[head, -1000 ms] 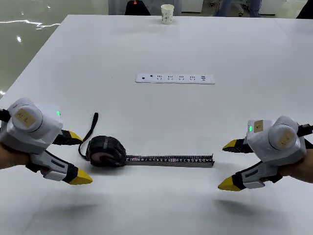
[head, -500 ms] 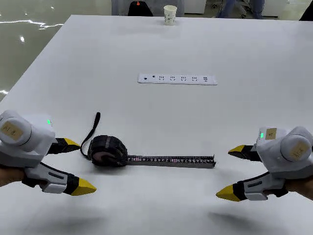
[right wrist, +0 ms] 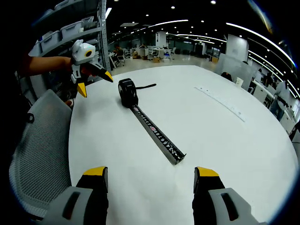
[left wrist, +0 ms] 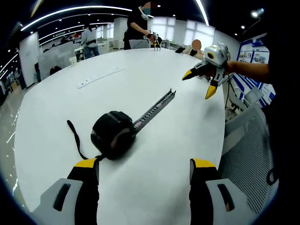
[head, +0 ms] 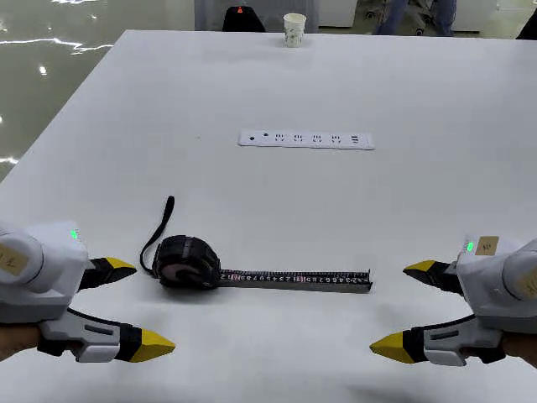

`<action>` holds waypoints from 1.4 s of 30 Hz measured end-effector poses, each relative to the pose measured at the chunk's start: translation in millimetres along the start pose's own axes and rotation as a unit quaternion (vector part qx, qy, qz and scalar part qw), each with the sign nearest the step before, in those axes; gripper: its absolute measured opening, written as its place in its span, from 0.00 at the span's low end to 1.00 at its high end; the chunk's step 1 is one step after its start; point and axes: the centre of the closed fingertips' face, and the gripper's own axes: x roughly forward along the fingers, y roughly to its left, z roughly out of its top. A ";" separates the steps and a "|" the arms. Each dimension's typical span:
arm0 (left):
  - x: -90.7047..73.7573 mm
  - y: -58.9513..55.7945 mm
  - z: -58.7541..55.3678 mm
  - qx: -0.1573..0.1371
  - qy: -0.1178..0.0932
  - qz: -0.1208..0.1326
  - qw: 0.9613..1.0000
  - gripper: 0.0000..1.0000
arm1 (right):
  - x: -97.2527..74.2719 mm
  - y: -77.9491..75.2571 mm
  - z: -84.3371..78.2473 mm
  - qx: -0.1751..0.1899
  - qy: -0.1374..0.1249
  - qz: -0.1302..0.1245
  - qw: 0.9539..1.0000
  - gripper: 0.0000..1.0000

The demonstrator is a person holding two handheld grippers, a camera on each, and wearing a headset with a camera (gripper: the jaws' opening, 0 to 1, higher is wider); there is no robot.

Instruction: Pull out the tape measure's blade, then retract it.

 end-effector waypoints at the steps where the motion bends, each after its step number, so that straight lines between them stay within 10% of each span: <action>1: -1.1 -0.6 1.4 -0.005 -0.006 0.005 1.000 0.77 | -0.8 2.2 0.4 0.003 -0.002 -0.001 1.000 0.74; 42: -12.0 -38.2 9.9 -0.091 -0.102 0.096 0.986 0.94 | -12.3 43.6 19.8 0.094 -0.082 -0.058 0.990 0.93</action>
